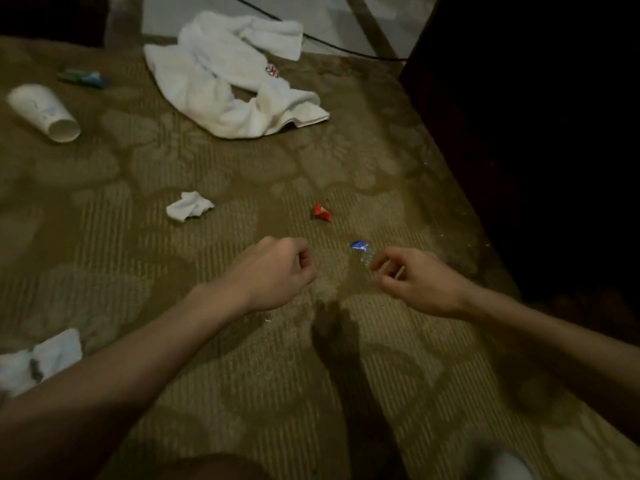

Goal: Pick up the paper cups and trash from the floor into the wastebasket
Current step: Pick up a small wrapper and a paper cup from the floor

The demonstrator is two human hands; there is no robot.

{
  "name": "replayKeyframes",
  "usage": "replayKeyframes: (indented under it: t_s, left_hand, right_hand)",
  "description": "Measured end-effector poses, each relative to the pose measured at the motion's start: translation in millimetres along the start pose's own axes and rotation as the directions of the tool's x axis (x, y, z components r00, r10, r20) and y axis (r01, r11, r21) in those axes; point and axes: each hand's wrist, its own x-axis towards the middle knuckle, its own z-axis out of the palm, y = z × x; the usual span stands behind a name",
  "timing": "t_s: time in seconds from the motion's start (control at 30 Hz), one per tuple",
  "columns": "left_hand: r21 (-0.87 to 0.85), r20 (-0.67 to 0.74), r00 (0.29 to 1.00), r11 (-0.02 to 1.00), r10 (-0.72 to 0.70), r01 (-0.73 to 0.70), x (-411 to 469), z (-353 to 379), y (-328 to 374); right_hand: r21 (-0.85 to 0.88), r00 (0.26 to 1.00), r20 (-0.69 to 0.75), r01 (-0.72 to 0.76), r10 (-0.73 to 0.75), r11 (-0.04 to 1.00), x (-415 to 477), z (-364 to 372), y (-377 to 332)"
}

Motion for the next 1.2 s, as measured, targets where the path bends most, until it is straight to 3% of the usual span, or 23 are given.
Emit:
replayKeyframes:
  t_s: [0.23, 0.4, 0.6, 0.8, 0.9, 0.97, 1.1, 1.13, 1.2]
  left_hand:
    - [-0.021, 0.164, 0.982, 0.995, -0.097, 0.101, 78, 17, -7]
    - [-0.101, 0.405, 0.903, 0.975, -0.142, 0.199, 116, 69, 0]
    - [-0.309, 0.379, 0.896, 0.881, -0.231, 0.358, 132, 106, -14]
    - [-0.621, 0.276, 0.886, 0.635, -0.371, 0.459, 112, 126, -27]
    - [-0.745, 0.153, 0.854, 0.510, -0.498, 0.430, 98, 131, -26]
    - [-0.845, 0.114, 0.808, 0.371, -0.577, 0.385, 91, 129, -23]
    - [-0.944, 0.253, 0.724, 0.001, -0.641, 0.331, 75, 115, -13]
    - [-0.953, 0.257, 0.705, -0.055, -0.661, 0.297, 70, 112, -13]
    - [-0.964, 0.222, 0.667, -0.056, -0.711, 0.261, 60, 105, -14]
  right_hand:
    - [-0.004, 0.989, -0.045, -0.141, 0.141, 0.990, 77, 15, 44]
    - [0.000, 0.981, 0.110, -0.162, 0.161, 0.987, 122, 28, 81]
    - [-0.117, 0.988, 0.145, -0.040, 0.057, 0.992, 153, 48, 108]
    - [-0.114, 0.965, 0.260, 0.016, 0.014, 0.993, 176, 39, 104]
    - [0.146, 0.931, 0.363, -0.017, -0.038, 0.989, 177, 35, 88]
    - [0.304, 0.917, 0.389, -0.042, -0.084, 0.952, 175, 35, 70]
    - [0.492, 0.903, 0.405, -0.082, -0.144, 0.867, 171, 47, 28]
    - [0.515, 0.893, 0.415, -0.075, -0.172, 0.854, 169, 51, 17]
    - [0.560, 0.871, 0.438, -0.072, -0.222, 0.826, 163, 60, -2]
